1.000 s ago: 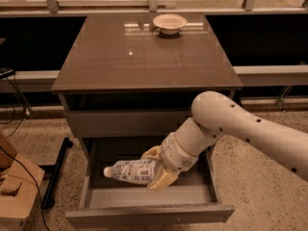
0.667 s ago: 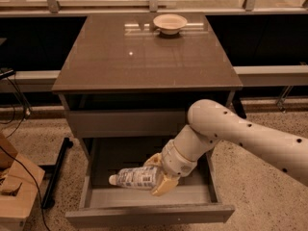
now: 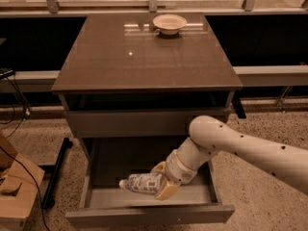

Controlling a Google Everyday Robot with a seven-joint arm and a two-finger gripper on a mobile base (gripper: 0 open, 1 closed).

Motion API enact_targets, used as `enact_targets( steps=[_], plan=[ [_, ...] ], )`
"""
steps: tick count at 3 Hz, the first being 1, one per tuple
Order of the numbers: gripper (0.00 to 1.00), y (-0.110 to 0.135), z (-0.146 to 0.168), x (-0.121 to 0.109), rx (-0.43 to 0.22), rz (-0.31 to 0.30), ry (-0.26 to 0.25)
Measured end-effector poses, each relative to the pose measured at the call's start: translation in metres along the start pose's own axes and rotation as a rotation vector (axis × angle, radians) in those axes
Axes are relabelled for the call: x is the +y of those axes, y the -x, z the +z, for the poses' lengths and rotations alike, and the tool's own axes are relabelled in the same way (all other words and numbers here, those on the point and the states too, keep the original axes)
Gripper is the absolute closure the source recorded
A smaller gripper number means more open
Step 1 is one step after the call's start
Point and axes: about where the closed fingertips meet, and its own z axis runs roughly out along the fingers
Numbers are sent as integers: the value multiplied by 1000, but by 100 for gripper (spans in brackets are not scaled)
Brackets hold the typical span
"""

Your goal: Place blue plastic bottle into middle drawer

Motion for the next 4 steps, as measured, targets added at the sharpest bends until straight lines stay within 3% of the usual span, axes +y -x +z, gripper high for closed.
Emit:
enact_targets(
  steps=[3,4],
  plan=[
    [98,-79,56,-49,-80,173,-28],
    [74,-96,70,-64,-95,210,-32]
  ],
)
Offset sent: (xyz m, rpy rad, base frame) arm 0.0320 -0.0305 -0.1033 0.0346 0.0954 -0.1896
